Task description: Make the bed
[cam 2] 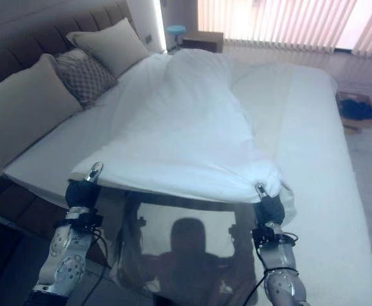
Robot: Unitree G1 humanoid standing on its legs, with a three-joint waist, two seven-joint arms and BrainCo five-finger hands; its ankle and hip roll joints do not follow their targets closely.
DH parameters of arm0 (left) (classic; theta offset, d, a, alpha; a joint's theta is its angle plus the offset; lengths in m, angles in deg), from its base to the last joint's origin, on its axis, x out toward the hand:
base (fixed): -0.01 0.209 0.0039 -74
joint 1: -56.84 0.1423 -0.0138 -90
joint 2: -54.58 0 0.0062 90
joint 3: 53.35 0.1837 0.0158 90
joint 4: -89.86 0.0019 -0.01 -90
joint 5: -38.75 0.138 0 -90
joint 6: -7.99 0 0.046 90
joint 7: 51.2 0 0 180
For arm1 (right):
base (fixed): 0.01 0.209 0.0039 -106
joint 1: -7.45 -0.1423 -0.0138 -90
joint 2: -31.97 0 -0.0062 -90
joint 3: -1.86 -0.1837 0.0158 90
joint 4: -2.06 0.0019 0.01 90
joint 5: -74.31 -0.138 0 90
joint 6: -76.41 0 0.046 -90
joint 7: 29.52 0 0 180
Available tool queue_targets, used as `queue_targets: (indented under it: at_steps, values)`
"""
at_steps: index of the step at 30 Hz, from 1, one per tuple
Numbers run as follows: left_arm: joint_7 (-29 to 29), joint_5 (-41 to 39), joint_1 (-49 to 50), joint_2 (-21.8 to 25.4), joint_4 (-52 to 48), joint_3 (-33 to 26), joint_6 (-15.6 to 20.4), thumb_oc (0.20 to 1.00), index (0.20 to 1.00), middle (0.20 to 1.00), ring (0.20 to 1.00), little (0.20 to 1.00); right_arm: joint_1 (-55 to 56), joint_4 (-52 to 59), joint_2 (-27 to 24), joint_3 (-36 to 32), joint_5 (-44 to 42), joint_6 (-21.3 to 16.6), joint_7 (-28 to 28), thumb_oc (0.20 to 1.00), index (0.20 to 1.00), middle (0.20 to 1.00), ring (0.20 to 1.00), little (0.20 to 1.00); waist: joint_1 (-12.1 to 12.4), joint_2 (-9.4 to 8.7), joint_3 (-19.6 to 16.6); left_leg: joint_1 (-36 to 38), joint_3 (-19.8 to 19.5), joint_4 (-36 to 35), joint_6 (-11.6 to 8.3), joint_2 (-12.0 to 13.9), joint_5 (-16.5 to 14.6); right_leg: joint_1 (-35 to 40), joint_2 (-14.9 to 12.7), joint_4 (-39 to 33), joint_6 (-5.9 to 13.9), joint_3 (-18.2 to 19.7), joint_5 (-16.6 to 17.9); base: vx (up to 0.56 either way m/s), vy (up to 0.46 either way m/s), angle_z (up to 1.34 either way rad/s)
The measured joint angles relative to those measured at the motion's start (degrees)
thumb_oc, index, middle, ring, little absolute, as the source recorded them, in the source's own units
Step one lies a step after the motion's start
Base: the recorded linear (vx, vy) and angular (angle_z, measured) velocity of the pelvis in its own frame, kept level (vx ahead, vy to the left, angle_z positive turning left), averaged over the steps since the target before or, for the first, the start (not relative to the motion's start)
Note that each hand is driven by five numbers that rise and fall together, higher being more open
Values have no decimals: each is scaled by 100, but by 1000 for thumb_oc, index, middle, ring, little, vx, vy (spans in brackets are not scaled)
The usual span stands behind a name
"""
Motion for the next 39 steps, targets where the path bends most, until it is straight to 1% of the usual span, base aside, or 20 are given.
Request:
queue_targets:
  at_steps: [1,3,6,8,10,13,14,16,17,18,21,24,25,26,29,31,33,36,37,39]
  values:
    - [-14,-1,-8,60,4,-5,0,200,200,200,200,200,-39,-47,24,0,1,-6,5,200,200,200,200,200,75,-70,-12,-187,-171,459,-195,105,-187,-61,-63,-14,19,77,65,52,765,-59]
    - [-14,4,-95,139,-12,-1,-1,200,200,200,200,200,-42,-57,-39,-10,0,-2,-31,200,200,200,200,200,225,-106,-71,-343,-523,1285,-756,1132,-567,-135,-171,112,150,-51,133,143,725,-50]
    - [68,15,-171,113,-77,244,3,200,200,200,200,200,122,-29,-189,-209,-5,-1,-51,200,200,200,200,200,-20,-50,-123,-129,-312,963,-737,1901,-534,-238,-595,572,448,-137,43,119,538,18]
    - [92,17,-219,117,-165,479,-17,200,200,200,200,200,315,226,-181,-488,-9,-9,-24,200,200,200,200,200,-52,49,-127,-75,-208,709,-659,1751,-271,-344,-998,675,699,-199,246,244,620,24]
    - [97,25,-341,85,-156,677,-115,200,200,200,200,200,508,418,-253,-708,-1,-14,23,200,200,200,200,200,-276,-2,-155,11,56,660,-1059,1075,-651,-117,-1729,659,1119,-216,628,234,618,84]
    - [24,64,-340,3,-2,786,-124,200,200,200,200,200,599,402,-97,-726,137,-160,110,200,200,200,200,200,-245,-43,-241,-6,279,822,-390,384,-918,-214,-2470,1037,609,-135,1588,203,730,55]
    - [11,135,-308,29,38,785,-133,200,200,200,200,200,605,345,-22,-706,176,-154,126,200,200,200,200,200,-218,-17,-246,109,318,668,-295,336,-909,-299,-2342,1421,607,-254,1521,132,517,-52]
    - [-181,246,-173,75,-57,504,-117,200,200,200,200,200,532,361,23,-451,232,-117,136,200,200,200,200,200,-118,180,-207,564,253,-336,-194,427,-482,-822,-940,2167,817,92,617,189,333,-64]
    - [-187,273,-176,74,-101,419,-114,200,200,200,200,200,445,342,-8,-405,232,-116,114,200,200,200,200,200,-167,204,-193,623,299,-512,-134,435,-439,-872,-635,2104,626,-61,422,226,230,-57]
    - [-193,400,-281,32,-105,305,-107,200,200,200,200,200,277,293,-74,-377,232,-115,81,200,200,200,200,200,-210,255,-163,704,251,-688,-69,416,-465,-1014,28,1636,528,-282,173,97,104,-42]
    - [-200,461,-463,-94,-105,292,-103,200,200,200,200,200,201,300,-241,-386,229,-133,79,200,200,200,200,200,-482,411,-70,813,-694,-790,-171,347,-479,-1052,825,113,143,13,282,92,23,6]
    - [-156,460,-444,-188,-104,312,-130,200,200,200,200,200,354,323,-246,-409,227,-154,70,200,200,200,200,200,-708,185,-105,783,-786,-467,-241,-103,-529,-589,409,-590,359,410,943,142,57,72]
    - [-102,461,-202,-385,-105,302,-145,200,200,200,200,200,355,276,-247,-424,225,-157,100,200,200,200,200,200,-555,123,-102,728,-568,204,-412,-220,-644,-202,253,-831,-178,122,872,28,149,45]
    - [-109,458,-44,-492,-104,298,-144,200,200,200,200,200,344,261,-260,-421,227,-160,114,200,200,200,200,200,-487,132,-92,653,-468,526,-480,-173,-683,-55,253,-931,-211,43,910,12,173,-4]
    - [-102,469,101,-481,-115,298,-139,200,200,200,200,200,210,254,-402,-422,233,-172,82,200,200,200,200,200,-212,149,-132,237,-429,1210,-861,353,-947,9,295,-942,-268,139,793,53,333,-3]
    - [-108,468,50,-419,-131,293,-129,200,200,200,200,200,54,135,-369,-420,229,-189,98,200,200,200,200,200,-137,-33,-142,364,-309,374,-768,1045,-783,-113,325,-873,-194,551,785,141,439,-9]
    - [-111,468,50,-424,-137,290,-126,200,200,200,200,200,-9,74,-360,-418,227,-188,95,200,200,200,200,200,-157,14,-161,523,-552,-260,-748,1143,-667,-237,374,-816,-71,888,821,136,464,-45]
    - [-97,469,34,-430,-137,292,-131,200,200,200,200,200,65,95,-386,-428,227,-169,84,200,200,200,200,200,-208,179,-160,710,-473,-615,-562,893,-518,-379,297,-644,109,848,852,147,408,-49]
    - [-71,471,6,-400,-127,305,-137,200,200,200,200,200,160,90,-325,-427,232,-161,81,200,200,200,200,200,-285,127,-167,768,-407,-663,-805,800,-303,-404,95,-458,218,633,821,172,495,6]
    - [-57,469,0,-388,-109,334,-149,200,200,200,200,200,421,277,-233,-432,242,-158,123,200,200,200,200,200,-400,-69,-230,825,-379,-777,-560,373,-261,-419,-420,-324,464,433,879,90,353,22]
